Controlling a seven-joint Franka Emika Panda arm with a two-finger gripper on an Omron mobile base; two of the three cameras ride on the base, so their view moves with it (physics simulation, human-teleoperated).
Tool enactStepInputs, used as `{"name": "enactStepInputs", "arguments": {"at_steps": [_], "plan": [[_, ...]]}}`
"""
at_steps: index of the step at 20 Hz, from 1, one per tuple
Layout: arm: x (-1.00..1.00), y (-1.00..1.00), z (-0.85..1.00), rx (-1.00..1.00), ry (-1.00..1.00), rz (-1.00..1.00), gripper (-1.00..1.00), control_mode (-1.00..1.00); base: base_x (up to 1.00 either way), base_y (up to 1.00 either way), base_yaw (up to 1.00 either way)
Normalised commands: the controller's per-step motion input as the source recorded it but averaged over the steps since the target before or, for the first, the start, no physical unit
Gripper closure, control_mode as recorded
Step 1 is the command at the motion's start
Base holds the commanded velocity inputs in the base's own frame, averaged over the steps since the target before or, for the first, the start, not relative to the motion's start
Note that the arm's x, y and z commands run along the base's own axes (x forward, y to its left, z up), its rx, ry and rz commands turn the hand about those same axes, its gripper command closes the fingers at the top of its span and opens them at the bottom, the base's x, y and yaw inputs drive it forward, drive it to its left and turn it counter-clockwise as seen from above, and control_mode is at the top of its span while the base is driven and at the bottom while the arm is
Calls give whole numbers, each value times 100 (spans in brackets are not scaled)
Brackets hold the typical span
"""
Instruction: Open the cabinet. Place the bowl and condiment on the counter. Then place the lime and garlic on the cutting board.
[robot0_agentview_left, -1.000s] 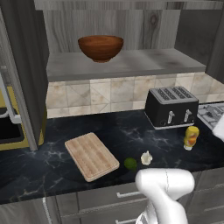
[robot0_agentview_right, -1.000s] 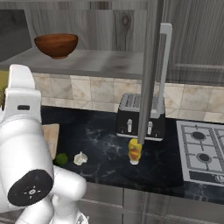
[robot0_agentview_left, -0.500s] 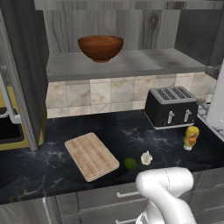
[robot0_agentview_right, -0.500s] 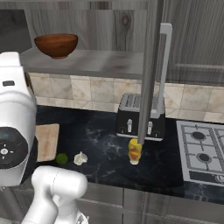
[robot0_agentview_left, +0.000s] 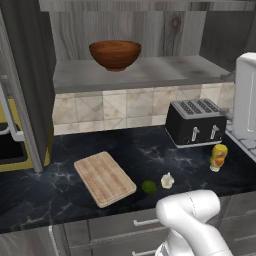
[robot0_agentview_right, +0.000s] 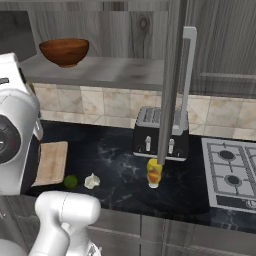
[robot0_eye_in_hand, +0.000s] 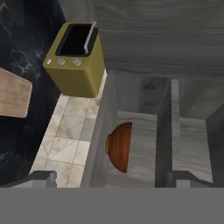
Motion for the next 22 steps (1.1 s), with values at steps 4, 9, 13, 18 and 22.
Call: {"name": "enactStepInputs", "arguments": {"at_steps": [4, 9, 13, 18, 22], "plan": [[0, 0, 0, 0, 0, -3, -100, -100, 0, 0, 0], [10, 4, 0, 2, -1, -1, -100, -100, 0, 0, 0], [22, 9, 0, 0, 0, 0, -100, -100, 0, 0, 0], [25, 10, 0, 0, 0, 0, -100, -100, 0, 0, 0], [19, 9, 0, 0, -2, 0, -100, -100, 0, 0, 0]]}}
